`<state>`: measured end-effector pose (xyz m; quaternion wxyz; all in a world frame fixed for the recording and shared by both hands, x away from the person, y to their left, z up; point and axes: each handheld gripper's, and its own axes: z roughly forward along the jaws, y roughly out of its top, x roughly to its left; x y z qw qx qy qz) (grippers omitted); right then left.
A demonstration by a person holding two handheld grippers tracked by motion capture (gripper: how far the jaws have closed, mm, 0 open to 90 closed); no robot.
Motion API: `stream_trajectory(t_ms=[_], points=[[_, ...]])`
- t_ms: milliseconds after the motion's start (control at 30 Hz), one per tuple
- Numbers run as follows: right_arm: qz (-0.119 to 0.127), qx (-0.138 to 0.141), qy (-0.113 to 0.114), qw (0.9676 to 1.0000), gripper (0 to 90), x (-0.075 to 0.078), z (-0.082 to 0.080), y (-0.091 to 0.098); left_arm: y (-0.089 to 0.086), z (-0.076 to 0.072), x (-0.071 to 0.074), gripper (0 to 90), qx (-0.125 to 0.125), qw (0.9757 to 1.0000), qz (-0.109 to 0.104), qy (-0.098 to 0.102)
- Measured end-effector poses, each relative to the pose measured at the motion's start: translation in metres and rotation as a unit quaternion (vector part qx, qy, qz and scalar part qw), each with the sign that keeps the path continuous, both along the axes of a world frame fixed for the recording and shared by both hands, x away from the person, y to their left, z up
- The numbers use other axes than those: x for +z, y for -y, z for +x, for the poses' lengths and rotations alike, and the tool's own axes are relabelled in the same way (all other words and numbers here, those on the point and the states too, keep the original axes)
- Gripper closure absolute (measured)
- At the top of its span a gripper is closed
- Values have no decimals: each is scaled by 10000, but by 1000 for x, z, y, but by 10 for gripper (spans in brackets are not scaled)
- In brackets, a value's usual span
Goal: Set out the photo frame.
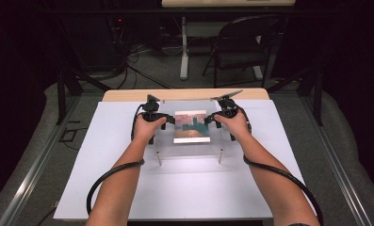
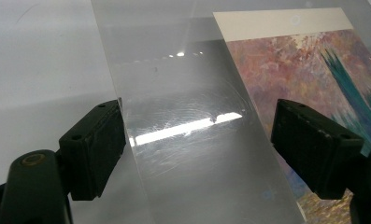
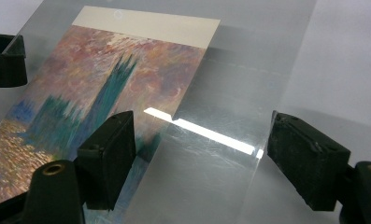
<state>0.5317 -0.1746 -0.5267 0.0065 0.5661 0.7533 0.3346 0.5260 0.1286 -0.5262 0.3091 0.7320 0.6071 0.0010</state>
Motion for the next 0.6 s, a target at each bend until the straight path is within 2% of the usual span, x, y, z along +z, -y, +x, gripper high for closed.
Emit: stream_trajectory(t_ms=[200,400,600], points=[[-7,5,-59,10000,230,0,0,0,-1,0,-2,178,12,9999,-138,-73],[144,-44,-85,9998,227,-3,1,1,-1,0,-3,165,-10,9997,-197,-109],[151,-69,-94,9998,228,-3,0,0,-2,0,-4,166,-4,9996,-250,-118]])
